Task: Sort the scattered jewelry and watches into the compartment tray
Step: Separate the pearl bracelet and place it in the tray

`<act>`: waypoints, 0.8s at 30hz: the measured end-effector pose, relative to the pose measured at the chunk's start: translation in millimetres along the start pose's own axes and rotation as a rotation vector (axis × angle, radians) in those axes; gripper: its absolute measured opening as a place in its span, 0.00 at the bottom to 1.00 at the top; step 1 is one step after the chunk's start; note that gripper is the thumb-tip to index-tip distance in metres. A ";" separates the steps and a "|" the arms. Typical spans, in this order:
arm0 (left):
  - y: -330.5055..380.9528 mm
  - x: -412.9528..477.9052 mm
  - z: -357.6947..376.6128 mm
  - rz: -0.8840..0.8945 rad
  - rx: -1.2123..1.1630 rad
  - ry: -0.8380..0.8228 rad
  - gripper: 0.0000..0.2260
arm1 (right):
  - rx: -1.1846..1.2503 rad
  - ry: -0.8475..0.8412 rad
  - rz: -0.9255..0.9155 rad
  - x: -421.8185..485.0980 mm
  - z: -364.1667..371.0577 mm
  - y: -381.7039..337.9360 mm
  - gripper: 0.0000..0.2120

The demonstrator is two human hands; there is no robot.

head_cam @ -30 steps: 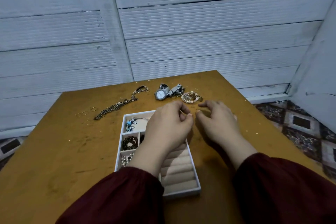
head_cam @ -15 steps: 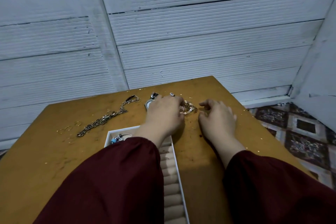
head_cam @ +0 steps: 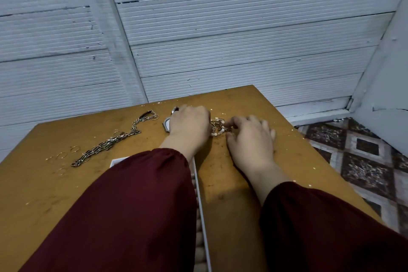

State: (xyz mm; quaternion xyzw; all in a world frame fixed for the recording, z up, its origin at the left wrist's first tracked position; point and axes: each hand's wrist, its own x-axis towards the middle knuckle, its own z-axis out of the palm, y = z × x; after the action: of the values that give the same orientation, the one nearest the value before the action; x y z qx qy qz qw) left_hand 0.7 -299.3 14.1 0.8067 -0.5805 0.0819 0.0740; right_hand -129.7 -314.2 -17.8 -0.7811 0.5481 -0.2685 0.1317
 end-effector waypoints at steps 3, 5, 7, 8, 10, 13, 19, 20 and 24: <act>0.4 3.9 4.0 0.007 0.017 0.007 0.09 | 0.004 -0.001 0.005 1.0 0.0 0.1 0.13; 0.6 5.2 6.1 0.012 0.019 0.015 0.09 | 0.008 -0.005 0.007 1.4 0.0 0.1 0.13; 0.9 5.9 7.4 0.008 0.017 0.024 0.08 | 0.008 -0.007 0.008 1.6 0.3 0.2 0.13; 1.0 6.1 7.6 0.006 0.014 0.027 0.08 | 0.008 -0.006 0.008 1.5 0.5 0.3 0.13; 0.6 6.1 7.5 -0.003 -0.002 0.026 0.08 | 0.005 -0.006 0.005 1.3 0.9 0.3 0.14; -1.1 6.2 8.2 -0.018 -0.045 0.020 0.07 | -0.011 -0.012 -0.008 1.0 0.9 0.3 0.14; -2.5 2.6 7.0 -0.024 -0.113 0.008 0.06 | -0.069 0.002 0.008 1.7 2.8 1.8 0.14; -2.9 2.3 6.9 -0.022 -0.121 0.011 0.06 | -0.084 0.005 0.027 2.0 2.7 2.6 0.15; -2.9 1.0 5.3 -0.037 -0.152 0.010 0.07 | -0.133 -0.020 0.054 5.2 3.6 4.8 0.15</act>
State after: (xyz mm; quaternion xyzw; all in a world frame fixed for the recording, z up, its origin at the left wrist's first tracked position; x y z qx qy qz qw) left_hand 3.9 -300.4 9.1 0.8089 -0.5699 0.0402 0.1392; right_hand -130.1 -321.2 -21.8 -0.7757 0.5842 -0.2200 0.0924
